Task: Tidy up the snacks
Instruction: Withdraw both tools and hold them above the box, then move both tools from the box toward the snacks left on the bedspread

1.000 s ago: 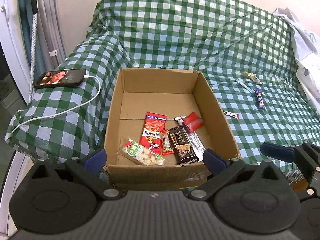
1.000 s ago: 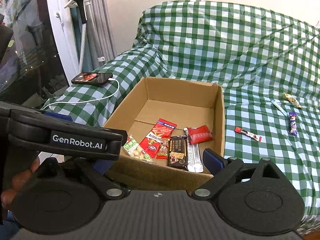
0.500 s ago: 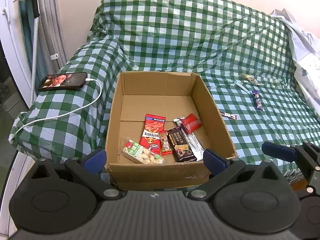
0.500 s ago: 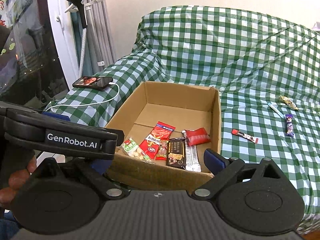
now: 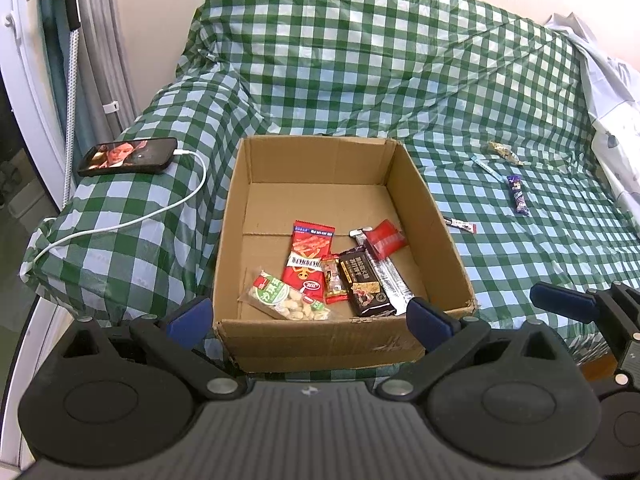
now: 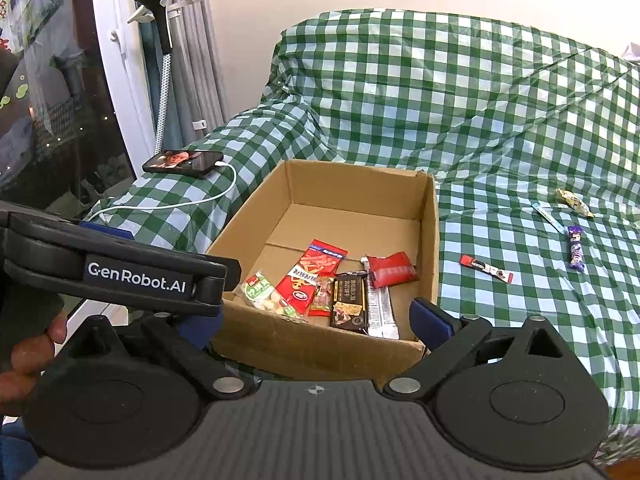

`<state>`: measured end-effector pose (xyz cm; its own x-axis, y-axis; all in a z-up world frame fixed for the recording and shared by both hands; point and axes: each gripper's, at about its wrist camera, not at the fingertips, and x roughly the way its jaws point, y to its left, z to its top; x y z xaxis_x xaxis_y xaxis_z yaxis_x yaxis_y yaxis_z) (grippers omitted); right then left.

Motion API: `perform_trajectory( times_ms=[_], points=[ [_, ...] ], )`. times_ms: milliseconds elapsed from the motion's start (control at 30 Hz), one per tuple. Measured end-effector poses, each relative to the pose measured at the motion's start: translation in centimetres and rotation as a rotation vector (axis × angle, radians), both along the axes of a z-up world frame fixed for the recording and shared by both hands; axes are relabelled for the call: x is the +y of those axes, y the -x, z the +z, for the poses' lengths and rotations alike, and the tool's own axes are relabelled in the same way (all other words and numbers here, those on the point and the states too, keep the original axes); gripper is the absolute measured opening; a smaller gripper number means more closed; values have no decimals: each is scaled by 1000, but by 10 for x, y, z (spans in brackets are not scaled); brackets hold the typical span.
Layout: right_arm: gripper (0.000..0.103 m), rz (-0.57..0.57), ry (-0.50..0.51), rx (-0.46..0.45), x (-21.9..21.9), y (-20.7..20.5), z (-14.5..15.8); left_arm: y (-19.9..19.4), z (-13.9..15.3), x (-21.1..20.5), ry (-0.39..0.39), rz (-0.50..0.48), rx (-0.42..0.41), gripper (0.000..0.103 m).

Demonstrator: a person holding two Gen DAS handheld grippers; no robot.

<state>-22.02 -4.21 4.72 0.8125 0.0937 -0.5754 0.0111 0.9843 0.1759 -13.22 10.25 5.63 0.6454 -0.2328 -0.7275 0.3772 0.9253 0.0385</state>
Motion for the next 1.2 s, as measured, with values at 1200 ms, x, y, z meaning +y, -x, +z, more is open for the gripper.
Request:
perform_trajectory(
  times_ms=[1200],
  points=[
    [100,-13,-23,117,-3,-12,-21,-13,-16,-6,-44,20,98,103]
  ],
)
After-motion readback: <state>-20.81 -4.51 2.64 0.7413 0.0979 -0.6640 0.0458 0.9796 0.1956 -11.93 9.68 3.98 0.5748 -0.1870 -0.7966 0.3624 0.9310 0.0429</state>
